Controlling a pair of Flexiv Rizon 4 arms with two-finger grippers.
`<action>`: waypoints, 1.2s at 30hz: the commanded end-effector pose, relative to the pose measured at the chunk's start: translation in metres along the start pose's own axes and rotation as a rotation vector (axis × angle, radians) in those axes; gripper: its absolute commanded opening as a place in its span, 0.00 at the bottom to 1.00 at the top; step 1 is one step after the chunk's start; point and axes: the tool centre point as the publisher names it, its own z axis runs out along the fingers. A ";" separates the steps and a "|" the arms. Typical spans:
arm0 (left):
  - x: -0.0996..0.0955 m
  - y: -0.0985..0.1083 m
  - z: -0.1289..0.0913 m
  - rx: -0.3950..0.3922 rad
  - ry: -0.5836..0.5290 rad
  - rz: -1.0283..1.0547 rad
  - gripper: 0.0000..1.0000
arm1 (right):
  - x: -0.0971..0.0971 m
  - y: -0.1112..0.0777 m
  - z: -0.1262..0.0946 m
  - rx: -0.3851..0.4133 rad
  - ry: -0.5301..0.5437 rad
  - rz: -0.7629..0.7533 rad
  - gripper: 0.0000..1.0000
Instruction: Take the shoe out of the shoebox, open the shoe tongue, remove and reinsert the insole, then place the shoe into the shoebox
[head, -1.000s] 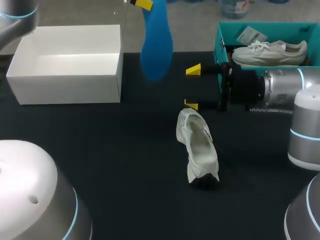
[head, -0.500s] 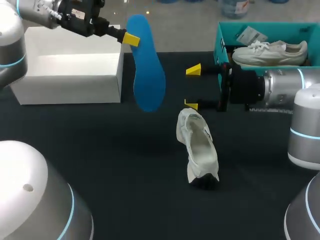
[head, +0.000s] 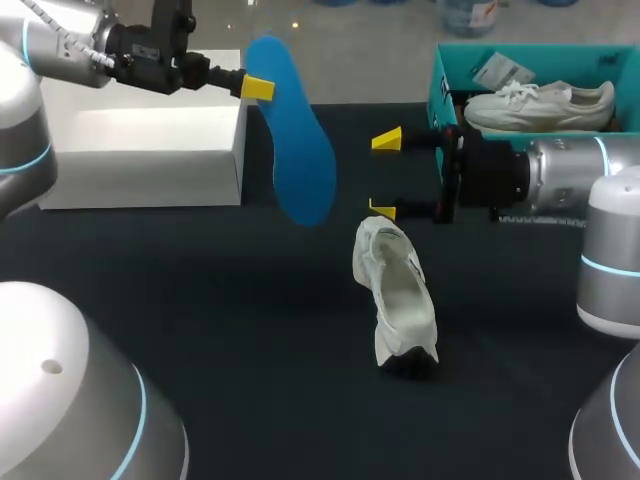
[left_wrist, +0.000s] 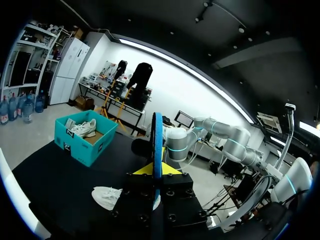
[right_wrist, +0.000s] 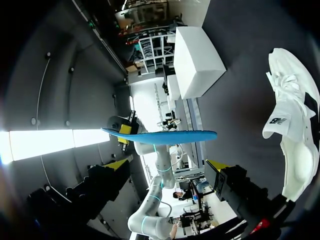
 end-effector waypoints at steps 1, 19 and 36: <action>0.000 0.001 0.001 0.002 -0.001 0.001 0.00 | -0.001 -0.001 0.001 -0.002 -0.001 0.000 1.00; 0.021 0.006 -0.028 -0.021 0.017 0.633 0.00 | -0.001 -0.001 0.001 -0.002 -0.001 0.000 1.00; 0.045 0.058 0.003 -0.075 0.008 0.839 0.00 | -0.001 -0.001 0.001 -0.002 -0.001 0.000 1.00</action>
